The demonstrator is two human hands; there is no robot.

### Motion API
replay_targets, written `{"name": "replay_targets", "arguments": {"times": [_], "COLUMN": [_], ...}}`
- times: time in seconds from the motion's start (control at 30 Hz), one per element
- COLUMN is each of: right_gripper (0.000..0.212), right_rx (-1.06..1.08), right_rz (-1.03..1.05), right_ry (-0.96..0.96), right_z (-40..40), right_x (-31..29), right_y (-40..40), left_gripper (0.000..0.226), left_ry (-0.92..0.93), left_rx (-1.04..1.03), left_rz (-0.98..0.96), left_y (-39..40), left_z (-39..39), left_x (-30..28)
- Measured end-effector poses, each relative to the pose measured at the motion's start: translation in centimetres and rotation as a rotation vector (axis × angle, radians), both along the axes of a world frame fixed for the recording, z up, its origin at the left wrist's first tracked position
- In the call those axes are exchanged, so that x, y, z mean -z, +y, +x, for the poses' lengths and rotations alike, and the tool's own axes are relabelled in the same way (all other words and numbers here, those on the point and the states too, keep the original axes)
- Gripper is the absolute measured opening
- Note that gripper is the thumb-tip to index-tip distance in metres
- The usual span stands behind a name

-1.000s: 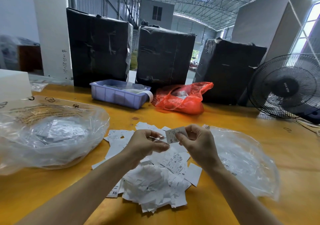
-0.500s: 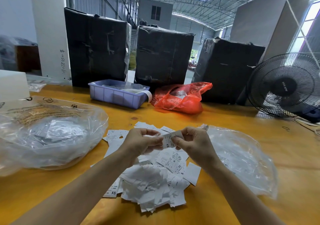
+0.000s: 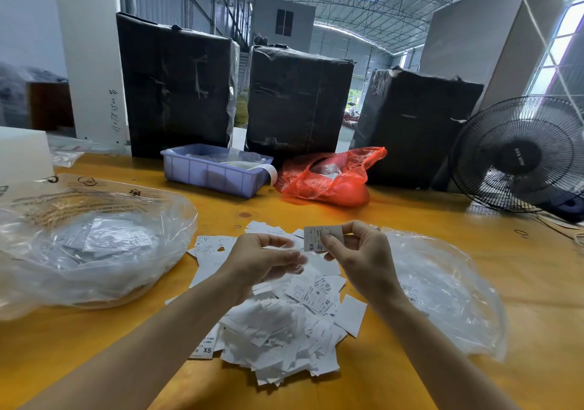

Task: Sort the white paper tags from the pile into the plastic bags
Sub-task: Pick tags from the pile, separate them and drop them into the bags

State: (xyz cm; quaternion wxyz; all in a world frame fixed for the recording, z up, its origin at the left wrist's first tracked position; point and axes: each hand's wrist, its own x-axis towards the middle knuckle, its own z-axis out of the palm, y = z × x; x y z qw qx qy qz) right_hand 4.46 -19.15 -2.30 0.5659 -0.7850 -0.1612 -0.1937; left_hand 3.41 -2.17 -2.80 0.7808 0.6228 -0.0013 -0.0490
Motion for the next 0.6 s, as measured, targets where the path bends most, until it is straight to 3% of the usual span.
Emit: {"name": "replay_targets", "arguments": {"times": [0.17, 0.3, 0.6], "right_gripper": [0.006, 0.007, 0.011], "right_rx": [0.066, -0.004, -0.200], "right_rz": [-0.146, -0.173, -0.027], "right_ry": [-0.043, 0.026, 0.317], "right_z": [-0.12, -0.20, 0.08], "right_x": [0.27, 0.17, 0.41], "right_y": [0.16, 0.27, -0.23], "left_gripper": [0.023, 0.022, 0.019], "left_ry": [-0.007, -0.011, -0.046], "left_rx": [-0.001, -0.045, -0.010], "left_rz": [0.015, 0.045, 0.167], "left_y": [-0.04, 0.08, 0.07], "left_z": [0.13, 0.41, 0.46], "left_x": [0.07, 0.33, 0.61]}}
